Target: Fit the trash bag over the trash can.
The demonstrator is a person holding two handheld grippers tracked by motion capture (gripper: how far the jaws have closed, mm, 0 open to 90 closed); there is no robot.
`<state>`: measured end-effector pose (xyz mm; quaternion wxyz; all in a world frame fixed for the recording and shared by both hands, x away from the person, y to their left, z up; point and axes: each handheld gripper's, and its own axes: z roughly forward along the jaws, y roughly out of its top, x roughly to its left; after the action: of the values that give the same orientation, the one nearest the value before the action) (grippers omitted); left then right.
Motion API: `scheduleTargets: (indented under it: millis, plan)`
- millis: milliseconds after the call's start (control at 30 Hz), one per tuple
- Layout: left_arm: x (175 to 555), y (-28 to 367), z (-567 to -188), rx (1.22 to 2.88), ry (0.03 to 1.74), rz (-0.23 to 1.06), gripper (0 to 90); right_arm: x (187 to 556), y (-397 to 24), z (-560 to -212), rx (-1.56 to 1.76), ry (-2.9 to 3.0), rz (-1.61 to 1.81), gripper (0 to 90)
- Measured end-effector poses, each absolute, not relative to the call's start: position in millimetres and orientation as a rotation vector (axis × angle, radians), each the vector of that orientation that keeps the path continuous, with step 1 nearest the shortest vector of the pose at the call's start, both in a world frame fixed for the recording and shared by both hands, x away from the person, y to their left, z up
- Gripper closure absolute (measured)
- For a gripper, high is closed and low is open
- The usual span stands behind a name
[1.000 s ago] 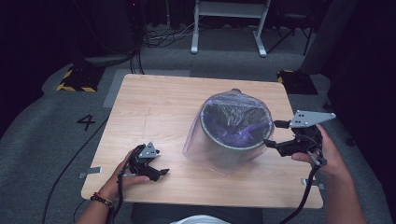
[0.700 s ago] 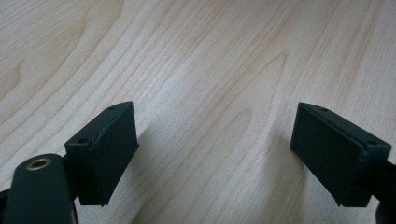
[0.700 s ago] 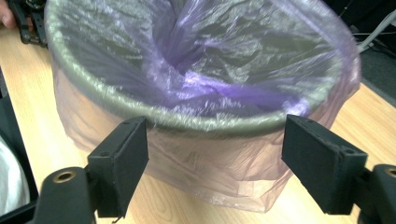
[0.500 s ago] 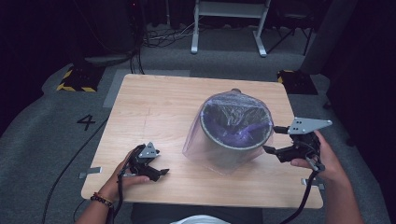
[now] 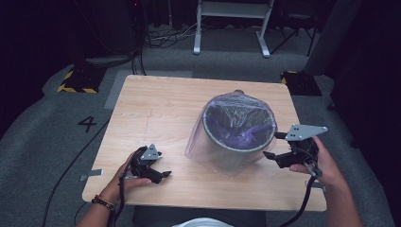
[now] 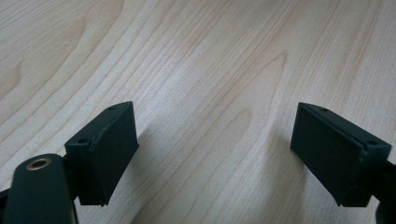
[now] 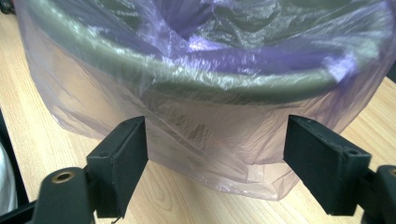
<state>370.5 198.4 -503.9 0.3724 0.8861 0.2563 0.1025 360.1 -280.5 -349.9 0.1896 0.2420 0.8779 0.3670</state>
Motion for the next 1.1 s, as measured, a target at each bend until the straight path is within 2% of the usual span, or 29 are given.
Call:
scheduleTargets:
  millis: [1100]
  plan:
    - [370, 198, -504, 2.272, 0.657, 0.262, 14.4, 371, -280, -400, 0.733, 2.517, 1.002, 22.9]
